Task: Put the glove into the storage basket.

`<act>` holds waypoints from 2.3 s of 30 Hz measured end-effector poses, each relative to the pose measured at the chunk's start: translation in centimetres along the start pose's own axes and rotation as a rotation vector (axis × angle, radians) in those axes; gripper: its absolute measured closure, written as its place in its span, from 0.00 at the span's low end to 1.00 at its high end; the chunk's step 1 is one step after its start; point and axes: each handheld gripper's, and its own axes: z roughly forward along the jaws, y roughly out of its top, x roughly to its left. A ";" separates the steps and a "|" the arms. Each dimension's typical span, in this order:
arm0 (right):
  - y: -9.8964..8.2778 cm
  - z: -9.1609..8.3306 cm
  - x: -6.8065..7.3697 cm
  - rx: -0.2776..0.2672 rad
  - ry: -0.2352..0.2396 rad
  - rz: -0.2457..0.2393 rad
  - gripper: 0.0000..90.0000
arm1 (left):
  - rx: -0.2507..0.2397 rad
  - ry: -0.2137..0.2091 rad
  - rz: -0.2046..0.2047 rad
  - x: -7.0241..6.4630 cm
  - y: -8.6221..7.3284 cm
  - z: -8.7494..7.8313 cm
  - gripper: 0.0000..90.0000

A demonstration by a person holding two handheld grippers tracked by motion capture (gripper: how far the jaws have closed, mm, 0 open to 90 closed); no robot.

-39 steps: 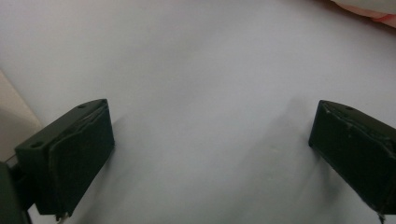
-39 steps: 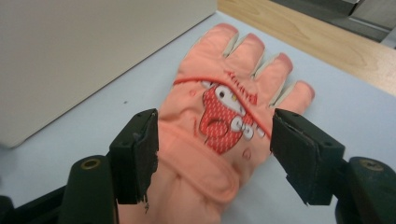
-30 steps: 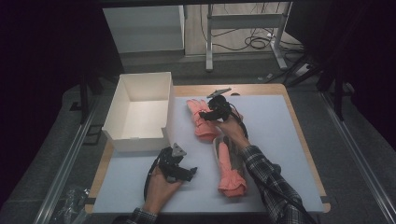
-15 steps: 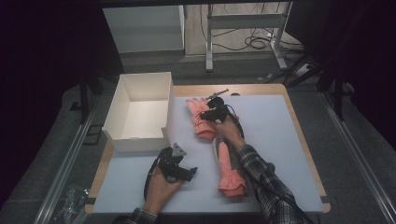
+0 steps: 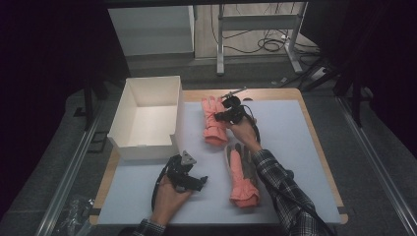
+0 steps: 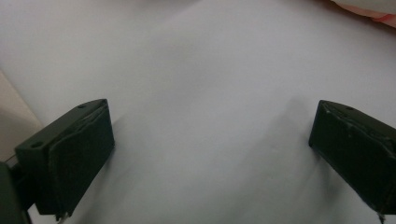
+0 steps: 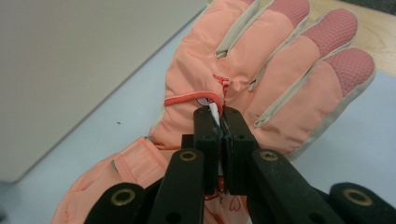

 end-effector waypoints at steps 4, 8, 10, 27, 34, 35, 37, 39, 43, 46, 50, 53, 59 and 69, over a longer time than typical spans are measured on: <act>0.5 -1.3 0.0 -0.019 0.017 0.006 0.95 | 0.003 0.001 0.002 0.0 0.0 0.0 0.00; 0.9 -2.7 0.3 -0.032 0.039 0.010 0.95 | 0.000 0.000 -0.001 0.0 0.0 0.0 0.00; 1.0 -3.3 0.5 -0.036 0.051 0.009 0.95 | 0.002 0.000 0.001 0.0 0.0 0.0 0.00; -1.2 -9.0 2.2 -0.068 0.130 -0.018 0.95 | 0.001 0.001 0.003 0.0 0.0 0.0 0.00; -3.3 -12.0 3.0 -0.077 0.138 -0.014 0.95 | 0.003 0.003 0.004 0.0 0.0 0.0 0.00; -3.5 -12.3 3.1 -0.078 0.137 -0.011 0.95 | 0.003 0.002 0.006 0.0 0.0 0.0 0.00; -4.2 -13.1 3.4 -0.077 0.137 -0.008 0.95 | -0.003 0.001 -0.001 0.0 0.0 0.0 0.00; -5.0 -14.1 3.6 -0.079 0.135 -0.003 0.95 | 0.000 0.003 0.003 0.0 0.0 0.0 0.00; -6.5 -15.6 4.1 -0.082 0.129 0.002 0.95 | 0.000 0.003 0.003 0.0 0.0 0.0 0.00; -7.6 -16.6 4.6 -0.082 0.125 0.007 0.95 | 0.001 0.002 0.003 0.0 0.0 0.0 0.00; -9.3 -17.7 5.4 -0.077 0.107 0.004 0.95 | 0.003 0.002 0.004 0.0 0.0 0.0 0.00; -10.7 -18.1 6.2 -0.064 0.112 0.009 0.95 | 0.000 0.001 0.003 0.0 0.0 0.0 0.00; -12.8 -17.5 7.5 -0.037 0.087 0.010 0.95 | -0.002 0.002 0.001 0.0 0.0 0.0 0.00; -15.2 -15.3 7.5 -0.003 0.007 0.034 0.94 | -0.002 0.001 -0.001 0.0 0.0 0.0 0.00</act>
